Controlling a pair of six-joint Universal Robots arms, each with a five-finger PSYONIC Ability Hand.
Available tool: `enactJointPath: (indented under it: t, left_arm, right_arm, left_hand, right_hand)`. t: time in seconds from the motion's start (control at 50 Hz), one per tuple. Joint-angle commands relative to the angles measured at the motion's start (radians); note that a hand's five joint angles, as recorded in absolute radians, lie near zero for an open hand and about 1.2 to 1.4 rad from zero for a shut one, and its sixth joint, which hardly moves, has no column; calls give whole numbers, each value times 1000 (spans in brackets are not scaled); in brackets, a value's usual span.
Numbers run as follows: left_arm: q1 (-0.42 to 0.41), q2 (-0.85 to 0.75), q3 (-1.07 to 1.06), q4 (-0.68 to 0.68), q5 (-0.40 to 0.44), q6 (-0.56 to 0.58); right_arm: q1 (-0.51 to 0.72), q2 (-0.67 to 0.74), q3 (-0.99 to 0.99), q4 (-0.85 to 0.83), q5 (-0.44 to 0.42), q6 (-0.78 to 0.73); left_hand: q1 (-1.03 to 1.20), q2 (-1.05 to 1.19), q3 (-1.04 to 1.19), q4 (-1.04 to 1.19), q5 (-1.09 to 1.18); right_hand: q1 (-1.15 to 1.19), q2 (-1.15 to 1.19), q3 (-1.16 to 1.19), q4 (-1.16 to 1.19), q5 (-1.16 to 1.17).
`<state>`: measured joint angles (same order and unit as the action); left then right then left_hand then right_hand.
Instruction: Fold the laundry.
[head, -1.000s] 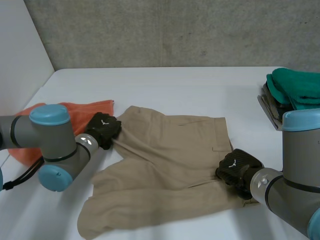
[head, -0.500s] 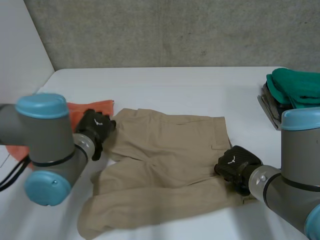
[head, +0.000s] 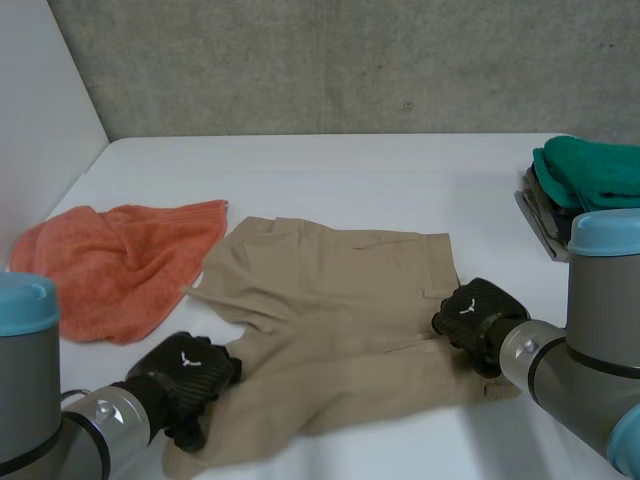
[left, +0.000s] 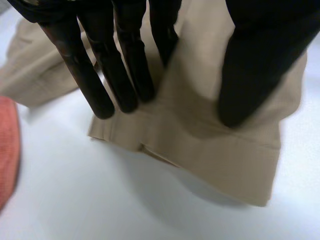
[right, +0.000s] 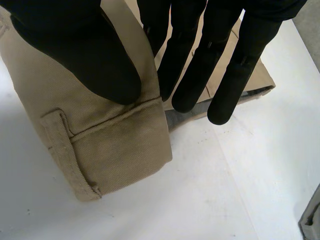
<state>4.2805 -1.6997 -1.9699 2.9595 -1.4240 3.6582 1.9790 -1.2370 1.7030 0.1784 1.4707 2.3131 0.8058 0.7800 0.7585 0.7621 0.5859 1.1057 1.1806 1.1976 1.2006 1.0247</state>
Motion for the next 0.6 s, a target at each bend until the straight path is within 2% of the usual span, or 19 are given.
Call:
enactJointPath:
  t: [0.02,0.1,0.12,0.2,0.26,0.36,0.44,0.46,0.52,0.6]
  left_arm:
    - [-14,-34,23,-7,-13,-14]
    - [-27,75,11,-72,-9,-4]
    - [-30,100,5,-95,-7,0]
    - [-31,213,-23,-212,2,11]
    - [-33,250,-35,-267,2,43]
    - [-33,235,-29,-251,-4,98]
    - [-25,166,25,-136,-7,137]
    - [-25,126,64,-52,-12,147]
    - [-24,80,114,48,-29,149]
    - [-22,-49,228,278,-68,146]
  right_arm:
    - [0,-44,10,36,17,-14]
    - [0,-104,30,172,26,-63]
    - [-2,-131,52,259,25,-108]
    - [-6,-194,107,422,19,-251]
    - [-11,-200,112,420,11,-294]
    - [1,-202,80,325,8,-256]
    - [6,-173,2,229,8,-152]
    - [7,-161,-17,205,8,-130]
    - [17,-93,-95,124,17,-75]
    - [20,-7,-184,47,22,-41]
  left_hand:
    - [590,616,638,634,636]
    - [590,616,638,634,636]
    - [590,616,638,634,636]
    - [590,616,638,634,636]
    - [590,616,638,634,636]
    - [590,616,638,634,636]
    - [590,616,638,634,636]
    - [590,616,638,634,636]
    - [590,616,638,634,636]
    - [590,616,638,634,636]
  right_hand:
    - [291,216,199,196,197]
    - [291,216,199,196,197]
    - [291,216,199,196,197]
    - [291,216,199,196,197]
    - [291,216,199,196,197]
    - [291,216,199,196,197]
    - [291,216,199,196,197]
    - [291,216,199,196,197]
    - [291,216,199,196,197]
    - [291,216,199,196,197]
